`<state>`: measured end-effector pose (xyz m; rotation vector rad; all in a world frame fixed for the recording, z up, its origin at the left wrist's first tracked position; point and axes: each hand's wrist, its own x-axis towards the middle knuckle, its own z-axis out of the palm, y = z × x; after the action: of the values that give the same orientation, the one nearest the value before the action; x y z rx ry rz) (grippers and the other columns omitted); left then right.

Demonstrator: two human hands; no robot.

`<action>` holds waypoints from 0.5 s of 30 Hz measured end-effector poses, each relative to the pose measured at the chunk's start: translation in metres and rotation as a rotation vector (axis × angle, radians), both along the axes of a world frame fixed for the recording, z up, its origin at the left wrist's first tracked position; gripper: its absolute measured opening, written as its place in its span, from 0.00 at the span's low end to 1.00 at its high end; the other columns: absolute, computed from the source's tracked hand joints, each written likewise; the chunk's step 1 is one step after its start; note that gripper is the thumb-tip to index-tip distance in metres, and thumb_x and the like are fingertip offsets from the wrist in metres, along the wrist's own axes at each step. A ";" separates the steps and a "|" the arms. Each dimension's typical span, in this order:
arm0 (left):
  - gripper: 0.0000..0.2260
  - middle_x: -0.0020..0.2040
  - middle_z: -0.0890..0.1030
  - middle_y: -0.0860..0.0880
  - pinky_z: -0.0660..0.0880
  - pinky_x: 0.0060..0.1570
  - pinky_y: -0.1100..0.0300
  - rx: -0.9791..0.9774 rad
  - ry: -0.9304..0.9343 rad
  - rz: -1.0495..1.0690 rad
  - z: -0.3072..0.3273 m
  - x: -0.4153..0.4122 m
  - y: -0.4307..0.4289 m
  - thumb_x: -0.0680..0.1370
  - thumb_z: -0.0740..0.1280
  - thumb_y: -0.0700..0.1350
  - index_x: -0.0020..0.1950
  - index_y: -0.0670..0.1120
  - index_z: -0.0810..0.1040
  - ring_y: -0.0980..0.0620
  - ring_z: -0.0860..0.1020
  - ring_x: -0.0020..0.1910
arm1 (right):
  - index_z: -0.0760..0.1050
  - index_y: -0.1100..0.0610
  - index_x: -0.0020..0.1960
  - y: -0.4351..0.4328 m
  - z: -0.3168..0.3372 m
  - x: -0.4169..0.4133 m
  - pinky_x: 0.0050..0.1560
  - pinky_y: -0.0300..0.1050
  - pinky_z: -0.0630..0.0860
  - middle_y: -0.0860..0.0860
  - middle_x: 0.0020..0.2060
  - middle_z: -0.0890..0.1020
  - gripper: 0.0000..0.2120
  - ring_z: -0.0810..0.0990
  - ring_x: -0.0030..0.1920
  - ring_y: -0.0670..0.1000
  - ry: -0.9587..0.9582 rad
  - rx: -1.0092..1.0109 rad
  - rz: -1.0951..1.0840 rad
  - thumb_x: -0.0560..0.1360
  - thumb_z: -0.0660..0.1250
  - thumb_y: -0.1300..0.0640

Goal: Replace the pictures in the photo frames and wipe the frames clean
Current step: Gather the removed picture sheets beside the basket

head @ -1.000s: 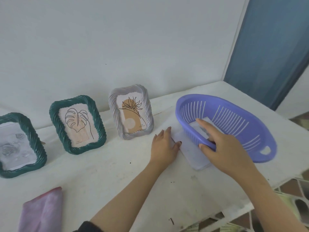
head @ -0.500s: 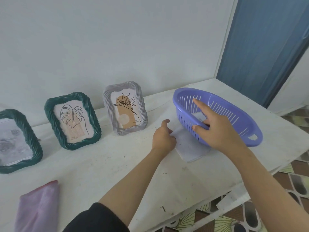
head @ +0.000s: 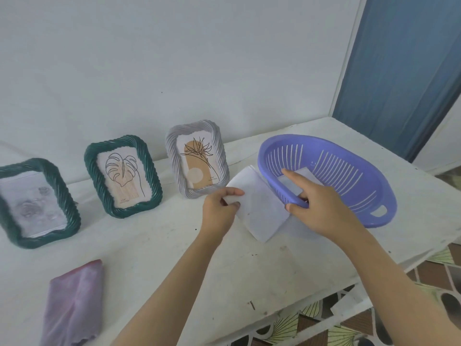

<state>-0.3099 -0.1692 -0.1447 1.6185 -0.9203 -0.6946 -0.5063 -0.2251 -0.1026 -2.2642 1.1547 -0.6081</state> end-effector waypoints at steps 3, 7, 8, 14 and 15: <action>0.18 0.47 0.78 0.53 0.71 0.40 0.70 -0.093 0.136 -0.032 0.016 0.009 0.013 0.71 0.63 0.28 0.42 0.51 0.79 0.54 0.72 0.40 | 0.61 0.45 0.72 0.006 -0.001 0.004 0.39 0.34 0.68 0.50 0.43 0.79 0.27 0.75 0.41 0.45 0.023 0.032 -0.009 0.75 0.65 0.49; 0.14 0.43 0.79 0.52 0.72 0.44 0.63 -0.224 0.374 -0.153 0.040 0.023 0.027 0.64 0.64 0.32 0.40 0.50 0.80 0.53 0.76 0.43 | 0.71 0.50 0.65 0.014 0.005 0.013 0.48 0.30 0.68 0.44 0.50 0.78 0.17 0.76 0.53 0.45 -0.257 -0.033 -0.088 0.77 0.61 0.52; 0.14 0.40 0.79 0.53 0.72 0.42 0.64 -0.252 0.439 -0.202 0.046 0.026 0.030 0.64 0.63 0.32 0.37 0.50 0.80 0.54 0.76 0.41 | 0.73 0.51 0.63 0.015 0.009 0.016 0.49 0.30 0.70 0.45 0.49 0.80 0.14 0.78 0.51 0.45 -0.361 -0.006 -0.097 0.78 0.59 0.54; 0.16 0.35 0.76 0.52 0.70 0.40 0.60 -0.382 0.580 -0.451 0.078 0.023 0.035 0.65 0.60 0.29 0.30 0.50 0.75 0.53 0.74 0.34 | 0.75 0.48 0.56 0.029 0.036 0.031 0.47 0.40 0.78 0.52 0.47 0.83 0.10 0.81 0.44 0.48 -0.585 0.747 0.059 0.78 0.57 0.52; 0.16 0.34 0.75 0.53 0.70 0.41 0.59 -0.395 0.581 -0.463 0.081 0.022 0.034 0.65 0.60 0.29 0.30 0.50 0.75 0.54 0.74 0.33 | 0.75 0.50 0.56 0.032 0.036 0.031 0.50 0.45 0.78 0.54 0.48 0.84 0.12 0.82 0.47 0.52 -0.607 0.903 0.130 0.76 0.60 0.50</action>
<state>-0.2875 -0.1350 -0.0639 0.7852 -0.9230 -1.1440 -0.4756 -0.1929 -0.0670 -1.2456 0.7374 -0.5172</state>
